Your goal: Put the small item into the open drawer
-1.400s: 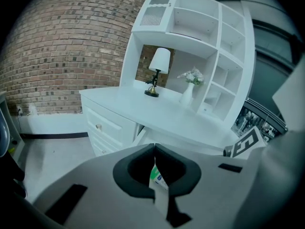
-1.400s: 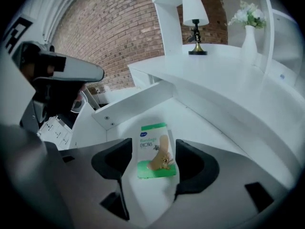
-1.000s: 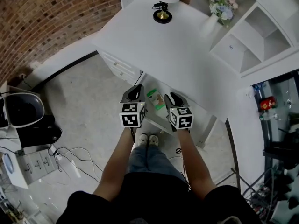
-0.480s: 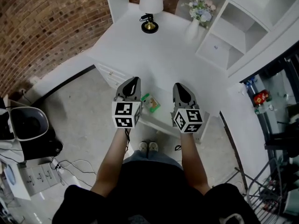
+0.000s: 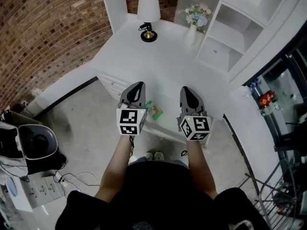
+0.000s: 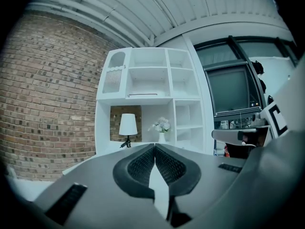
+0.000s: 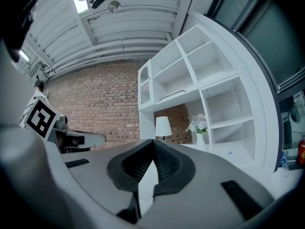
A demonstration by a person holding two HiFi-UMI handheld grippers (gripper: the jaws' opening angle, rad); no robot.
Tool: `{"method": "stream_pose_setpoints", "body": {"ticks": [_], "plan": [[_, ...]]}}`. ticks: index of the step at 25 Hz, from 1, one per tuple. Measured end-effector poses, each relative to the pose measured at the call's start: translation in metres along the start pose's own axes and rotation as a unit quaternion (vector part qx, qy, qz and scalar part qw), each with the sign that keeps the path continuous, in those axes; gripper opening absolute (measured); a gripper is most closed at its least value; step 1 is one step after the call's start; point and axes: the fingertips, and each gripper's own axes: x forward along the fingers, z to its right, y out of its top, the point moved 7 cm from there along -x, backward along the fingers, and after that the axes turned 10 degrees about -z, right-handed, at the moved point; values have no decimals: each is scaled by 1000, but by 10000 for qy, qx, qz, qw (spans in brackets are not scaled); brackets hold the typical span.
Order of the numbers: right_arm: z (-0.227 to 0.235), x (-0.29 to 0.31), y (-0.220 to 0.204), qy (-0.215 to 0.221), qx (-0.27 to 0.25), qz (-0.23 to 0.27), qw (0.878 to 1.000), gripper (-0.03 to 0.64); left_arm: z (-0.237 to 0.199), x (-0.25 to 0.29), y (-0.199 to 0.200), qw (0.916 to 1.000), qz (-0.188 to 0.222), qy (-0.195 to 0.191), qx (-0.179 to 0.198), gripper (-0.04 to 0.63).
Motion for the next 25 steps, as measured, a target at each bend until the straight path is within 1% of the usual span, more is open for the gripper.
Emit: {"method": "stream_pose_setpoints", "body": {"ticks": [10, 21, 25], "plan": [[3, -7, -4, -212, -173, -114, 9996, -2, 1, -4, -9, 9997, -126, 115, -148, 21], [0, -5, -1, -114, -151, -149, 9997, -2, -5, -9, -7, 9997, -86, 191, -133, 21], [2, -8, -3, -115, -102, -171, 9997, -2, -1, -10, -8, 9998, -95, 155, -116, 21]]}}
